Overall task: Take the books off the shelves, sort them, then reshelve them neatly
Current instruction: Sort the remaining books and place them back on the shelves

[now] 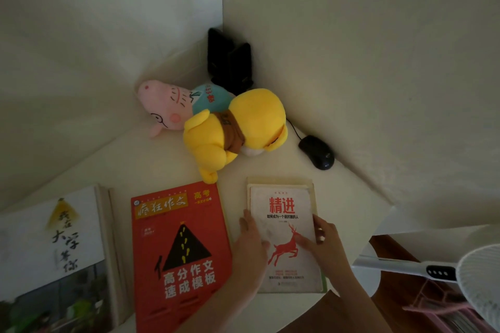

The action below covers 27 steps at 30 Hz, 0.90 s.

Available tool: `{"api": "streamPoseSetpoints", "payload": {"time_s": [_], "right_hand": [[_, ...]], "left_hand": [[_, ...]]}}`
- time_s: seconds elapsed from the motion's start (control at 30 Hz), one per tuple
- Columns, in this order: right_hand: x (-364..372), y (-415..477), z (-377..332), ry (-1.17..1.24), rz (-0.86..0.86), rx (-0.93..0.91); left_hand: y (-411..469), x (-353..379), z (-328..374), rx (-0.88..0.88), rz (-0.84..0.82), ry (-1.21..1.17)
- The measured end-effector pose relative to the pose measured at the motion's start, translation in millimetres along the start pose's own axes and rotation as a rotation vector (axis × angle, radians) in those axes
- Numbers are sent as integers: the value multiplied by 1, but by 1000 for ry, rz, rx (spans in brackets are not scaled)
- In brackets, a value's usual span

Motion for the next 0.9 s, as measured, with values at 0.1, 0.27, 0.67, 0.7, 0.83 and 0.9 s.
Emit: {"api": "streamPoseSetpoints", "payload": {"time_s": [0.1,0.27,0.67,0.7,0.83,0.9], "right_hand": [[-2,0,-1,-19,17,-3],[-4,0,-7,-53,8,-20],[54,-53,-138,2,-66,-450],[74,-62,-150,18,-157,-449],[145,-100,-187,19,-476,-476],[175,-124,-205,3,-612,-500]], "left_hand": [[-3,1,5,10,-26,78],[1,3,5,-8,-72,71],[9,-119,8,12,49,-371],[7,-139,-3,14,92,-383],[-19,-223,-54,-31,306,-384],[-41,-264,-83,-85,424,-398]]}}
Point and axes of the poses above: each hand's wrist, its own y-axis towards the middle knuckle, its own x-axis out of the palm, z = x × y, the point moved 8 cm from there along y, towards the middle knuckle, and after that the axes turned 9 degrees about z, right-handed, at the moved point
